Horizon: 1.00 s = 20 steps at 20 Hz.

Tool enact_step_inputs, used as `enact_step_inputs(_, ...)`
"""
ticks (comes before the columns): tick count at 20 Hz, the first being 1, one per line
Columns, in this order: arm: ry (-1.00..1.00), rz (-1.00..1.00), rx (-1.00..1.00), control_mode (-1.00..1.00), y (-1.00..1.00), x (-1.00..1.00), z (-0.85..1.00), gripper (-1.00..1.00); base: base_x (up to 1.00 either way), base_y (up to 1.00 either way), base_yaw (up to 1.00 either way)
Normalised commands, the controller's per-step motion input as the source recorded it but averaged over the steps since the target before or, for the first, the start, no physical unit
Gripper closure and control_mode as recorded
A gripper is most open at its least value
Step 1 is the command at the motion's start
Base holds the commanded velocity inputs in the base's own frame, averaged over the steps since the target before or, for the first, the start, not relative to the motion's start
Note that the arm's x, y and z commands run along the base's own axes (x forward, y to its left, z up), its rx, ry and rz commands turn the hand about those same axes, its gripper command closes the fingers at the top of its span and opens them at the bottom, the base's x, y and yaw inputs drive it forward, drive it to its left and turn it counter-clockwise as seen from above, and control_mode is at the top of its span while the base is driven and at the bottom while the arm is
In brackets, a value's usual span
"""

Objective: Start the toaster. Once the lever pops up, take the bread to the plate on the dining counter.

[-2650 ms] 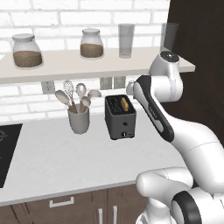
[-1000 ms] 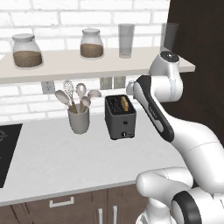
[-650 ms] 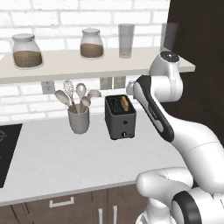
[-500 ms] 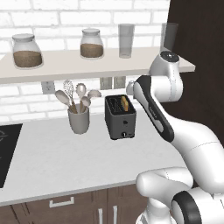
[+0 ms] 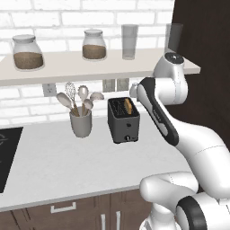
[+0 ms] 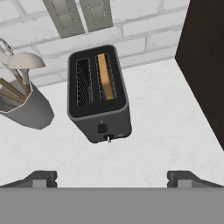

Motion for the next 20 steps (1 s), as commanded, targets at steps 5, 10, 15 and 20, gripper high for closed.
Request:
enact_step_inputs(5, 0.00, 0.00, 0.00, -1.00, 0.00, 0.00, 0.00, -1.00, 0.00, 0.00, 0.00)
enact_step_inputs(10, 0.00, 0.00, 0.00, -1.00, 0.00, 0.00, 0.00, -1.00, 0.00, 0.00, 0.00)
enact_step_inputs(15, 0.00, 0.00, 0.00, -1.00, 0.00, 0.00, 0.00, -1.00, 0.00, 0.00, 0.00)
enact_step_inputs(20, 0.00, 0.00, 0.00, -1.00, 0.00, 0.00, 0.00, -1.00, 0.00, 0.00, 0.00)
